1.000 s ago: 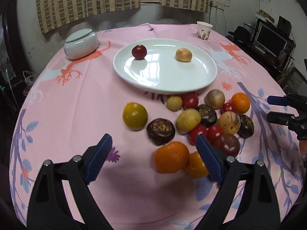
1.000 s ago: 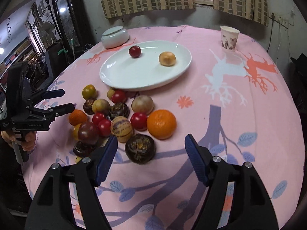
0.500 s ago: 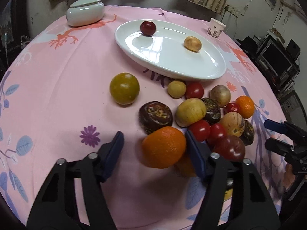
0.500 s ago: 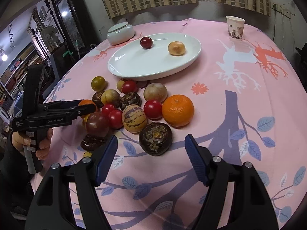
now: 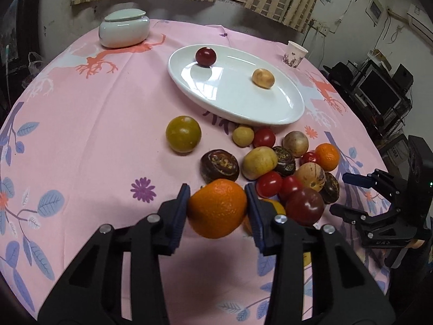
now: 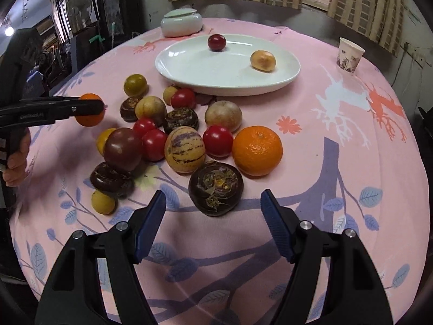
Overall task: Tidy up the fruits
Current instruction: 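Grasp the orange mandarin from the pile with the left tool, then grasp a dark brown round fruit with the right tool while the left tool holds the mandarin, then lower both held fruits onto the white plate and open both tools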
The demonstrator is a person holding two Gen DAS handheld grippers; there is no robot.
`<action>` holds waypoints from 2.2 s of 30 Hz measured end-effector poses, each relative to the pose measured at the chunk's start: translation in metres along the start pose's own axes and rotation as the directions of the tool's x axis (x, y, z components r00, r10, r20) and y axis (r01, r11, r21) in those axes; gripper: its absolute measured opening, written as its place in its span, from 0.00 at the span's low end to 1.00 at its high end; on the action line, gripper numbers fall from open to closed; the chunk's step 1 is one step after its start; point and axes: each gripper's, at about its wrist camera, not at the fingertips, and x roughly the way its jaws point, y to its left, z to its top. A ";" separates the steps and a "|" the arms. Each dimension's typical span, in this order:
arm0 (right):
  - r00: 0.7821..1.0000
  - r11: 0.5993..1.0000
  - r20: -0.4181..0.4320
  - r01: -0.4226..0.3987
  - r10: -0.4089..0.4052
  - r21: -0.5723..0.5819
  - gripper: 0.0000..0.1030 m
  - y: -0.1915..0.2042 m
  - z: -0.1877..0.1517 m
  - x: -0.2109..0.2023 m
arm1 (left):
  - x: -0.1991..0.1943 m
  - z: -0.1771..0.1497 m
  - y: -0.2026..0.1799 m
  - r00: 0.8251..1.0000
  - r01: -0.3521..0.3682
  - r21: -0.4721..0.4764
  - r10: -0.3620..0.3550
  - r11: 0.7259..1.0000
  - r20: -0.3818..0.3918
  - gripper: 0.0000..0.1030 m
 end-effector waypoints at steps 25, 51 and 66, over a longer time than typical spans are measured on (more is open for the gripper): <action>0.998 0.999 0.054 -0.022 0.019 0.048 0.45 0.004 -0.001 -0.030 | -0.010 -0.017 -0.023 0.996 -0.084 0.092 0.084 0.992 0.000 0.41; 0.981 1.000 0.192 0.025 -0.027 0.012 0.45 -0.026 0.118 -0.032 | 0.027 0.109 -0.064 0.989 -0.140 0.165 0.131 0.976 0.067 0.41; 0.999 0.999 0.045 0.024 -0.026 0.048 0.45 -0.047 0.141 0.051 | 0.105 0.133 -0.036 0.981 -0.192 0.091 0.195 0.977 -0.023 0.41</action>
